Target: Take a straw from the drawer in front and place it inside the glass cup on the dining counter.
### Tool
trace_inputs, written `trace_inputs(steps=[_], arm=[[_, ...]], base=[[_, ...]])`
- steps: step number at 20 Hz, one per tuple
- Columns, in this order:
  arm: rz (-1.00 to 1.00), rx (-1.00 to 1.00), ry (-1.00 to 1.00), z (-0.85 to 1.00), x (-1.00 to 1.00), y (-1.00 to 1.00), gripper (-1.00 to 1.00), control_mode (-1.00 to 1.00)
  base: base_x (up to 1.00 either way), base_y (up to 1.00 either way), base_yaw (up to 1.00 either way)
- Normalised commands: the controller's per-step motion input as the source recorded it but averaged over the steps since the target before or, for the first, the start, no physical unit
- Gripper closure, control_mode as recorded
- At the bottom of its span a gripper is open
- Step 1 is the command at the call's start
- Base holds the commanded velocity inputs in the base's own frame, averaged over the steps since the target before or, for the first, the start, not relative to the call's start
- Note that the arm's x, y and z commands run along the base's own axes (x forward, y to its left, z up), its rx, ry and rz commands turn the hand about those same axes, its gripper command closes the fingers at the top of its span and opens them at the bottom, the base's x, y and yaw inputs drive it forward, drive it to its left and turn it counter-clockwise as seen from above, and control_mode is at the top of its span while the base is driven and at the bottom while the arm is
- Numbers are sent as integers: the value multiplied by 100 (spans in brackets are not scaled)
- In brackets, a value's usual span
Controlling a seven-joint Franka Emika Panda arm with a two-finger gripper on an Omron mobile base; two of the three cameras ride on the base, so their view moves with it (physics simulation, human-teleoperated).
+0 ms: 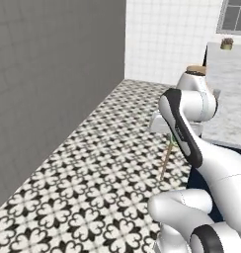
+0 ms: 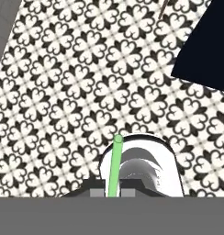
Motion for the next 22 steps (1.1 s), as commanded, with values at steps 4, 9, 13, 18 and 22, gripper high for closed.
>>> trace_inputs(steps=[4,9,13,18,22], arm=[[0,0,0,0,0,0,100,100],[0,0,0,0,0,0,100,100],[0,0,0,0,0,0,100,100],[0,0,0,0,0,0,100,100],[0,0,0,0,0,0,100,100]], base=[[58,78,-51],[68,76,-53],[86,66,-56],[90,67,-57],[77,65,-56]])
